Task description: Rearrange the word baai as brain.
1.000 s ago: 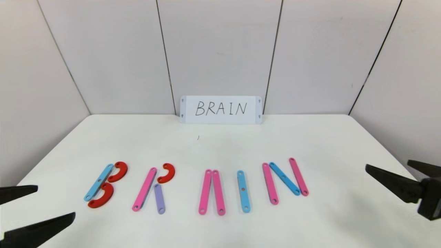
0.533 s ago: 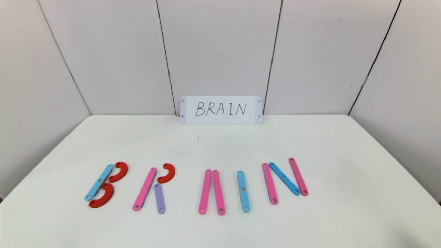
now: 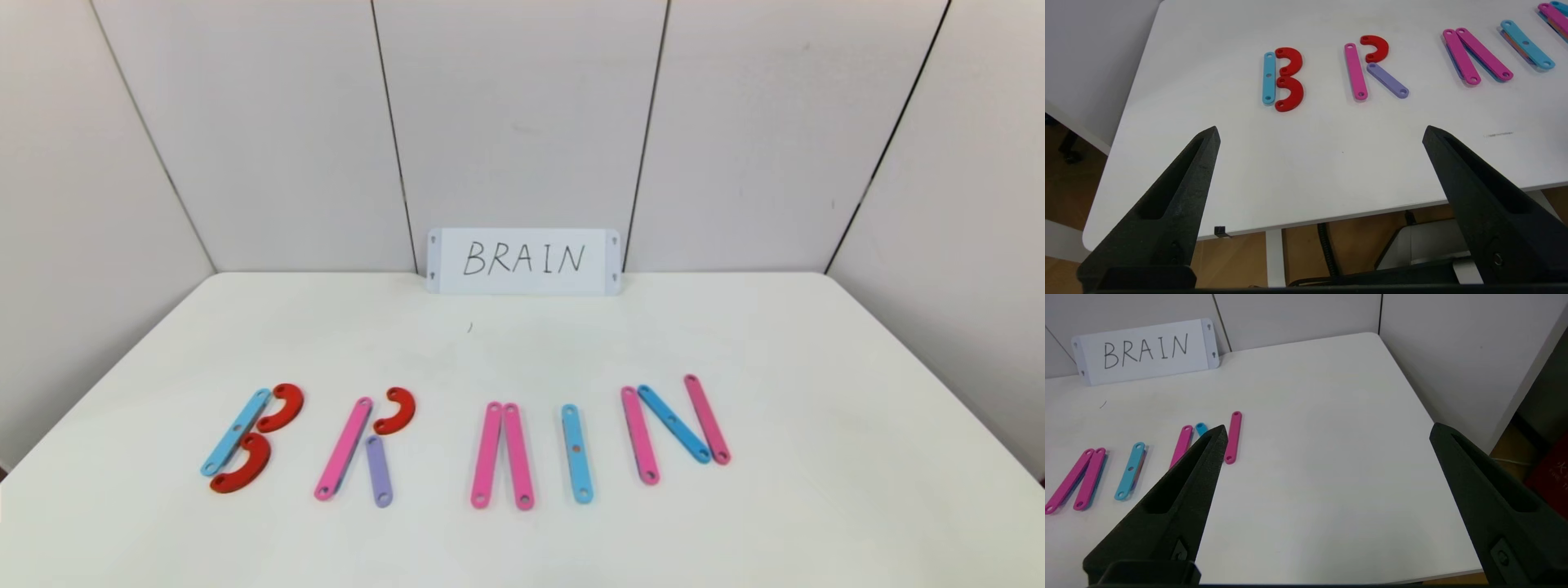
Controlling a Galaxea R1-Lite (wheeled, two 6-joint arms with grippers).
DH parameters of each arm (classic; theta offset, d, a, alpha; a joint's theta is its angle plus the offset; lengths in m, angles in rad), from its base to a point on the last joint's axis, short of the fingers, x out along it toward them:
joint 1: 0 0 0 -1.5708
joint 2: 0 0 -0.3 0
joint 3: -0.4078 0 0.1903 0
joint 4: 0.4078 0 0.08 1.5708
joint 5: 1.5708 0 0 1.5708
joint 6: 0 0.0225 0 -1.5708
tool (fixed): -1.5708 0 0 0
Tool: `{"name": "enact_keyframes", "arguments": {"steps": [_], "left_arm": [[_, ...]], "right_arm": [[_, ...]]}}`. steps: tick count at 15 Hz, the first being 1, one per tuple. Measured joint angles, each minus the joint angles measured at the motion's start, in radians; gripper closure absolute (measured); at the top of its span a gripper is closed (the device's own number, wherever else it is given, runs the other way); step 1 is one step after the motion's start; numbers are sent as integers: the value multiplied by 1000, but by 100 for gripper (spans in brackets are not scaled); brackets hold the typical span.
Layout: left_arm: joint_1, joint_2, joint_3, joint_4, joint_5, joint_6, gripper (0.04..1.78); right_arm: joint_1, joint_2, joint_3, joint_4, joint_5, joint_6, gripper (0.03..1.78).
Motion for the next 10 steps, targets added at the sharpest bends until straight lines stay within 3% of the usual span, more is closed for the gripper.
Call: {"name": "enact_keyframes", "arguments": {"steps": [2, 6, 10], "left_arm": [[-4, -63, 6, 1, -2, 4, 8], [-11, -167, 45, -14, 34, 6, 8], [-13, -190, 156, -187, 55, 3, 8]], "right_arm": [[-6, -59, 6, 10, 11, -17, 8], [-4, -181, 77, 6, 110, -77, 8], [-4, -251, 217, -96, 125, -99, 8]]}}
